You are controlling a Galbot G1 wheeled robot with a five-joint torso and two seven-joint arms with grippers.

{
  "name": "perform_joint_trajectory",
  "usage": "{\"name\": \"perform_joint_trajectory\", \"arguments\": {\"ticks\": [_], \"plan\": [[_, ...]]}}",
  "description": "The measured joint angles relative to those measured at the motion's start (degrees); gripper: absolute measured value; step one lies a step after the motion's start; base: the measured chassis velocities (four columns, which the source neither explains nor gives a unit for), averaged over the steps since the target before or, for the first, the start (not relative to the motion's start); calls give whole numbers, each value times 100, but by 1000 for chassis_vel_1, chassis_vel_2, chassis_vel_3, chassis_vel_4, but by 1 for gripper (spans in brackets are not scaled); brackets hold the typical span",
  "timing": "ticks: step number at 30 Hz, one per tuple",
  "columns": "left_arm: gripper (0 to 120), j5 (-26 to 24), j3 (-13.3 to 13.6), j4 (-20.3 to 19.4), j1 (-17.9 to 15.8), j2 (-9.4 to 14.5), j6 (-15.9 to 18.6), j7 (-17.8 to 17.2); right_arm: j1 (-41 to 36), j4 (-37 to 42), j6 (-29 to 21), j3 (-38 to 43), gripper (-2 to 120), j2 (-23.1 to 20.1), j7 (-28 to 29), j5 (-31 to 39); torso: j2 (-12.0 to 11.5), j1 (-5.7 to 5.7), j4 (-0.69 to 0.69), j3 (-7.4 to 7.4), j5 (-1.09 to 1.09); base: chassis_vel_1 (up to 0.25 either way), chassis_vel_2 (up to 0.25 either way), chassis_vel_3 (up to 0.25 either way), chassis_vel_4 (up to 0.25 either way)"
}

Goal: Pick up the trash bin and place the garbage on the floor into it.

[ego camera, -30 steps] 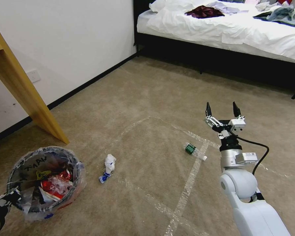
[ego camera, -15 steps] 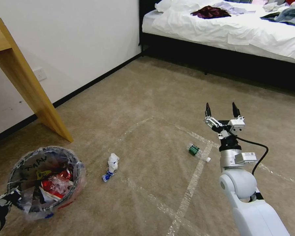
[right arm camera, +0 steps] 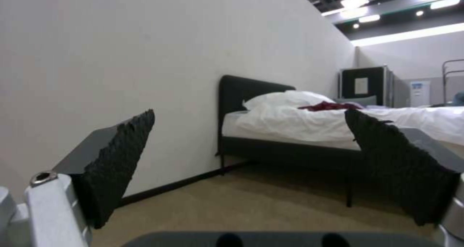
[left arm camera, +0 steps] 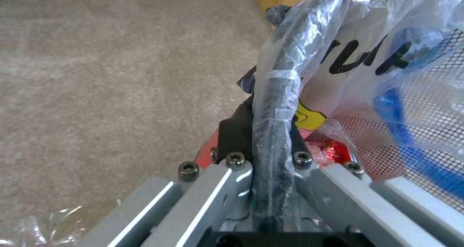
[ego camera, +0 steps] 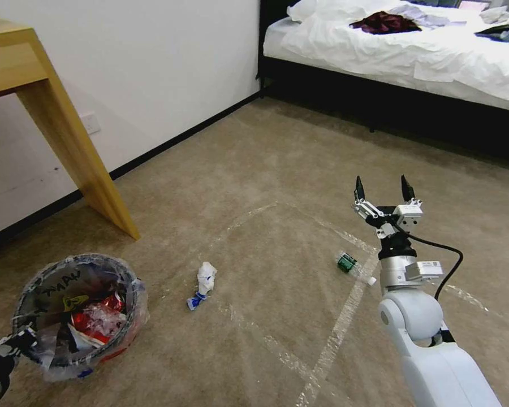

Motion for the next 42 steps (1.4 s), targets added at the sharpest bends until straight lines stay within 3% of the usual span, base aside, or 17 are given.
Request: {"name": "perform_joint_trajectory", "arguments": {"ticks": [42], "plan": [[0, 101, 9, 17, 27, -90, 31, 22, -31, -64, 5, -47, 100, 27, -31, -158, 0, 0, 0, 0, 0, 0, 0, 0, 0]]}}
